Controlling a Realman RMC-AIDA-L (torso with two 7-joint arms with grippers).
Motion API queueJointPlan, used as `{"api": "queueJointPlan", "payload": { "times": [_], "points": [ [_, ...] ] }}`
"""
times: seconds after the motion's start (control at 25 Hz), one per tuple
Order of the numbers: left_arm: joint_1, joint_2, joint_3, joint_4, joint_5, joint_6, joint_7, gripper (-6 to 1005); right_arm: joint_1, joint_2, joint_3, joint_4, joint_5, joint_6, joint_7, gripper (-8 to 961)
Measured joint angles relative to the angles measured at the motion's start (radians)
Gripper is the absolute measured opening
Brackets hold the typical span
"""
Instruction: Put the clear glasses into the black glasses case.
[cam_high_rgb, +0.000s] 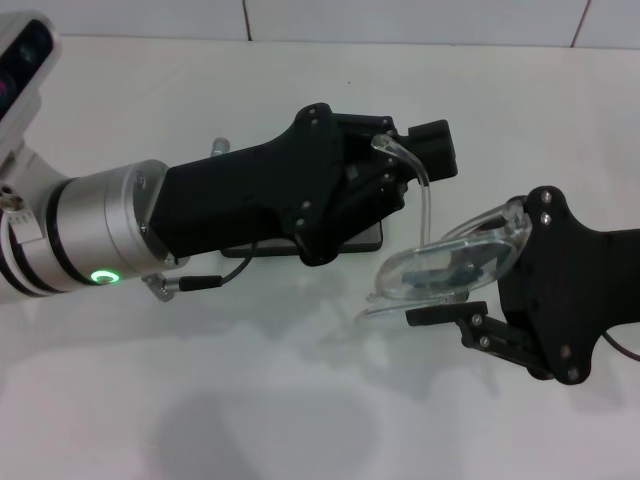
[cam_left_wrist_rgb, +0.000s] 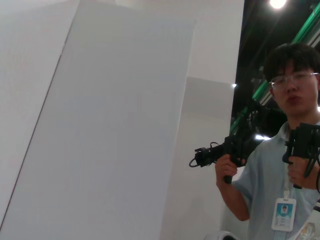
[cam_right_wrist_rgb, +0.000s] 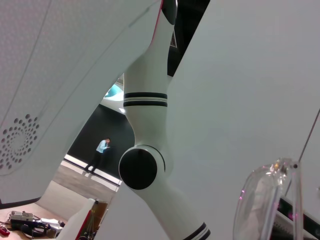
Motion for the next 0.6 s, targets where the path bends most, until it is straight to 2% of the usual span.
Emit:
{"api": "queueJointPlan", "payload": {
  "times": [0.6],
  "points": [
    [0.000, 0.000, 0.022, 0.000, -0.001, 0.026, 0.000, 79, -0.003, 0.000, 0.002, 0.000, 0.000, 0.032, 0.001, 116]
  ]
}}
